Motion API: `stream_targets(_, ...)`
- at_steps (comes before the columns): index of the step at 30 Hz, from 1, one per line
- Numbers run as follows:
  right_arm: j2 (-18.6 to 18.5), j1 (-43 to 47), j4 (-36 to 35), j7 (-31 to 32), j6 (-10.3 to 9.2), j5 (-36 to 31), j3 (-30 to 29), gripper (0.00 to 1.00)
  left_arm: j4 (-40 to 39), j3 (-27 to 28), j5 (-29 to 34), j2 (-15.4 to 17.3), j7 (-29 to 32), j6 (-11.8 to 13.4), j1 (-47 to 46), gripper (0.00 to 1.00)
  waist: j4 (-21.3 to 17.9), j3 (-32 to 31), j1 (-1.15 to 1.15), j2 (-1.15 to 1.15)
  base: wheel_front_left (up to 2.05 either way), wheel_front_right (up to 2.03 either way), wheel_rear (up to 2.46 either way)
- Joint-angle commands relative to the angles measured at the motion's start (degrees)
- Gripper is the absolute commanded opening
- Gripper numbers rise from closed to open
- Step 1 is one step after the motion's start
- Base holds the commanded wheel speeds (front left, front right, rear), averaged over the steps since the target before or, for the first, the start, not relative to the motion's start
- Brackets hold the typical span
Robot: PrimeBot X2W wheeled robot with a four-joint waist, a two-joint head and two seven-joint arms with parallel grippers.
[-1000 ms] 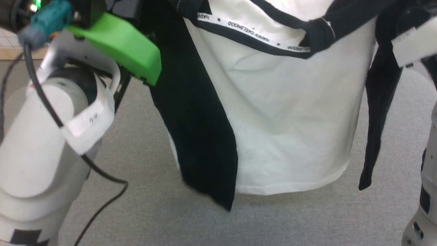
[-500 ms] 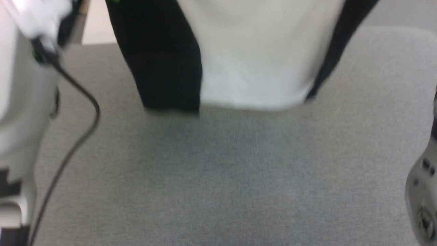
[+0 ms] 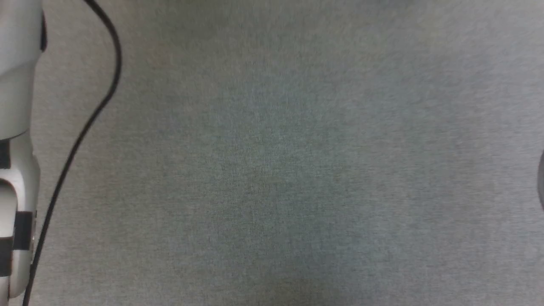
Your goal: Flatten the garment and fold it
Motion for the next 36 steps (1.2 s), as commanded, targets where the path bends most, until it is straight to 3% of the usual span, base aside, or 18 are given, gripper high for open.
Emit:
stream_targets(1,-0.6,-1.3,1.4,-1.8,-0.08,-0.7,0.4,0.00,1.0,0.0,0.5,-0.3,-2.1,0.5,-0.6,0.00,1.2,6.6,-0.01,0.00,0.00,0.00,0.00)
stream_targets(5,-2.9,-1.8,5.9,-7.6,-0.08,-0.5,4.2,0.00,4.4,0.2,0.6,-0.2,-9.2,0.8,0.1,0.00,2.2,10.0,-0.01,0.00,0.00,0.00,0.00)
stream_targets(10,-5.3,0.6,4.6,-9.3,-0.08,3.8,8.1,0.00,3.1,-1.2,0.6,1.1,-10.7,-1.0,2.5,0.00,2.7,10.1,-0.01,0.00,0.00,0.00,0.00)
stream_targets(16,-10.0,10.0,-5.1,-8.2,-0.08,12.1,10.0,0.00,-5.8,-3.7,0.0,2.4,-10.4,-1.6,12.3,0.00,3.6,7.2,-0.01,0.00,0.00,0.00,0.00)
stream_targets(22,-13.2,28.8,-21.1,-4.8,-0.08,17.2,5.2,0.00,-19.9,-7.0,-0.7,4.4,-8.0,1.8,30.6,0.00,3.9,1.8,-0.01,0.00,0.00,0.00,0.00)
stream_targets(30,-9.1,54.1,-36.9,-0.9,-0.08,17.1,-2.4,0.00,-31.3,-10.4,-1.3,6.2,-5.7,8.8,52.4,0.00,3.0,-4.6,-0.01,0.00,0.00,0.00,0.00)
stream_targets(36,-3.9,68.6,-40.3,0.1,-0.08,16.3,-5.2,0.00,-32.5,-12.8,-4.5,6.3,-3.9,10.8,63.2,0.00,2.6,-9.1,-0.01,0.00,0.00,0.00,0.00)
